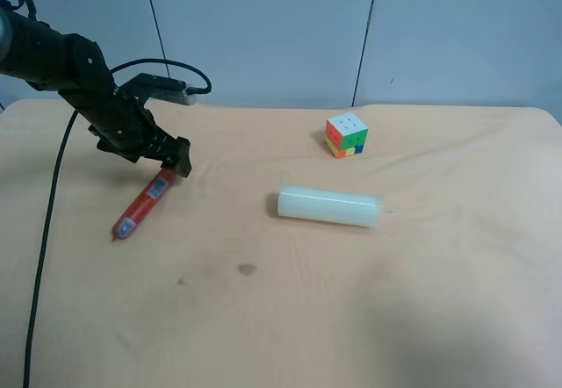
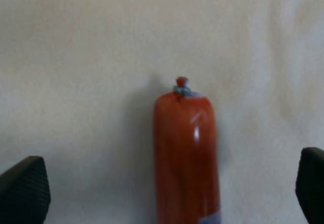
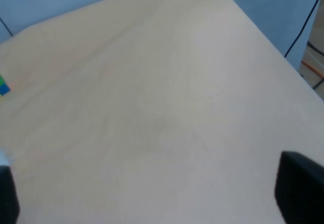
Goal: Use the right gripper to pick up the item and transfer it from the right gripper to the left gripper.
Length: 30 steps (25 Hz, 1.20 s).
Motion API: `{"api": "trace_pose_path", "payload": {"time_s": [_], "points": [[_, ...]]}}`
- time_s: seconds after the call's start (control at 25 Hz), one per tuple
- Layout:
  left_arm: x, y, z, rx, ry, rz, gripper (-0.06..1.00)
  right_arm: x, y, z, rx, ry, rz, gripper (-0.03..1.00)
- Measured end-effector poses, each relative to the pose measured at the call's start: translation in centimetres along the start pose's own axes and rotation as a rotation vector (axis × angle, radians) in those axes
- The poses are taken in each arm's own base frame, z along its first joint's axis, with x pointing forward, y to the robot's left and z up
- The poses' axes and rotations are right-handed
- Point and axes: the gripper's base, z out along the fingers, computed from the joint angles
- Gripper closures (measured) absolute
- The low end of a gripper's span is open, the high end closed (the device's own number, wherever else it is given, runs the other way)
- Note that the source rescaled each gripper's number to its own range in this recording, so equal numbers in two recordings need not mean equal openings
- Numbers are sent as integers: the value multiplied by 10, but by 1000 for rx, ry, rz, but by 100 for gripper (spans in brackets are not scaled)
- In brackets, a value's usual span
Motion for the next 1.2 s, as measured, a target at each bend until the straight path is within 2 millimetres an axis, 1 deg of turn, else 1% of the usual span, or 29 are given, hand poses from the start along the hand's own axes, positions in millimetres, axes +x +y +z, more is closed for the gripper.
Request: {"api": "trace_pose_path", "payload": {"time_s": [0.4,0.56,0.84,0.96,1.2], "points": [[0,0,0,-1,-2,0,-4,0,0,0,0,0,0,-3],[-4,0,-10,-1,-18,2,-4,0,0,0,0,0,0,-3],[-10,-3,-45,7,-44,11,-5,0,0,0,0,0,0,-3],[-13,-5,-66,10,-64,15,-5,0,0,0,0,0,0,-3],[-14,-10,-120,13,-108,37,-5,0,0,0,0,0,0,-3]]}}
